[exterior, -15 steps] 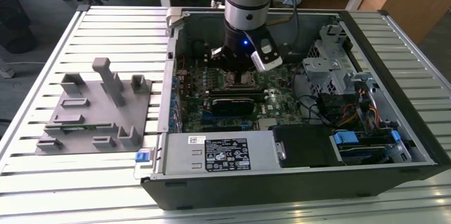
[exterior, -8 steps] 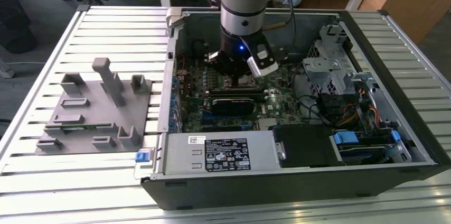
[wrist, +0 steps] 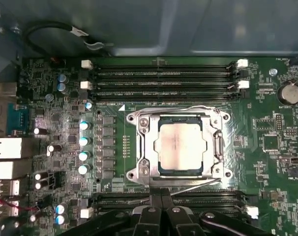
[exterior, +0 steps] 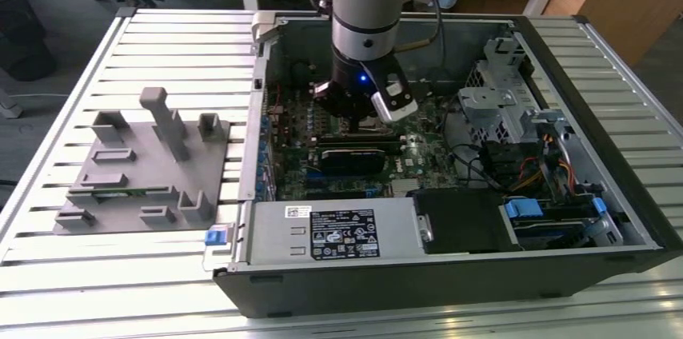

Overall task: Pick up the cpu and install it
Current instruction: 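Install the second cpu locking lever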

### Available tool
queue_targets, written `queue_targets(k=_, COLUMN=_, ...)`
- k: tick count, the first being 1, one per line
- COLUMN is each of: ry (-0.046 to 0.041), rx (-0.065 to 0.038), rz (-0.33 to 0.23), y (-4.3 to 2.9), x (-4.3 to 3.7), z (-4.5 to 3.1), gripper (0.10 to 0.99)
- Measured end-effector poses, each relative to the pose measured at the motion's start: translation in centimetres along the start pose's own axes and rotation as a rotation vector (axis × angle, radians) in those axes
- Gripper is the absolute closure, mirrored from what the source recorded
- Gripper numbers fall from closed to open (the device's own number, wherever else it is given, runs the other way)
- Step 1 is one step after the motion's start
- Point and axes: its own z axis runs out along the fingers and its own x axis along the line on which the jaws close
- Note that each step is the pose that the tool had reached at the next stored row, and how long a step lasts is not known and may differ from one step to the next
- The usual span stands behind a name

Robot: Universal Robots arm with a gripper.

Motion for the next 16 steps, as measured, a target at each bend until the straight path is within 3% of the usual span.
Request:
queue_targets(k=7, ry=0.0008, rx=-0.028, rz=0.002, y=-0.51, x=0.55, z=0.21, gripper=0.980)
queue_targets(k=11, ry=0.0018, rx=-0.059, rz=0.002, y=-0.87, x=0.87, z=0.26, gripper=0.980)
queue_targets(k=16, ry=0.0025, rx=-0.084, rz=0.003, y=-1.67, x=0.92, z=0.28, gripper=0.980)
